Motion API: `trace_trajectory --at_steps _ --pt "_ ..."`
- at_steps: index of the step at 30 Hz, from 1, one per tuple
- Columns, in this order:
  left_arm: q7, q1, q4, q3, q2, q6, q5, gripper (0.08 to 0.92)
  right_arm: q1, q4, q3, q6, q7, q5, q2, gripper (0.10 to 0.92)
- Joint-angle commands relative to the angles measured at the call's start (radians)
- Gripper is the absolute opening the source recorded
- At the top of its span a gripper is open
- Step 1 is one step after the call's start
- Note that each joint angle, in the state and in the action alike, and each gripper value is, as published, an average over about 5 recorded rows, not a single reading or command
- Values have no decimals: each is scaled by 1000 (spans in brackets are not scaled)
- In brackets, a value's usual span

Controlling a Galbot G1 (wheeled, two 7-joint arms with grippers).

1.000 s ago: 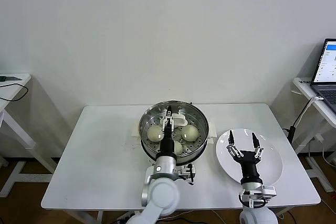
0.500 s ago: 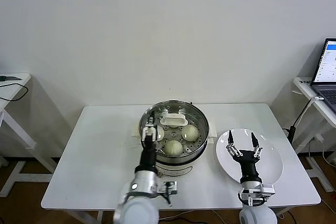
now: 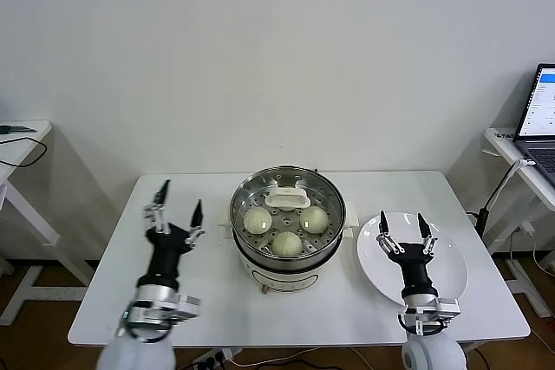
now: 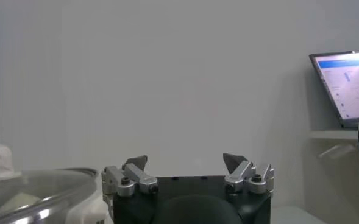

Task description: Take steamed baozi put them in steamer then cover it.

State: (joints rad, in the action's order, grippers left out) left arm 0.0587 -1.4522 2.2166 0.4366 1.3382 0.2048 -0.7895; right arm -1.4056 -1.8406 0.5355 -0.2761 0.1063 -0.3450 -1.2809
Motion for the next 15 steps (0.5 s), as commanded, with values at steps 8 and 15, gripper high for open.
trace_trajectory --at_steps 8,15 --pt "15 -131 -5 302 131 -263 559 823 5 -86 14 102 -11 4 0 823" --pt "17 -143 -12 284 143 -270 566 823 -5 -95 15 94 -13 8 1 823"
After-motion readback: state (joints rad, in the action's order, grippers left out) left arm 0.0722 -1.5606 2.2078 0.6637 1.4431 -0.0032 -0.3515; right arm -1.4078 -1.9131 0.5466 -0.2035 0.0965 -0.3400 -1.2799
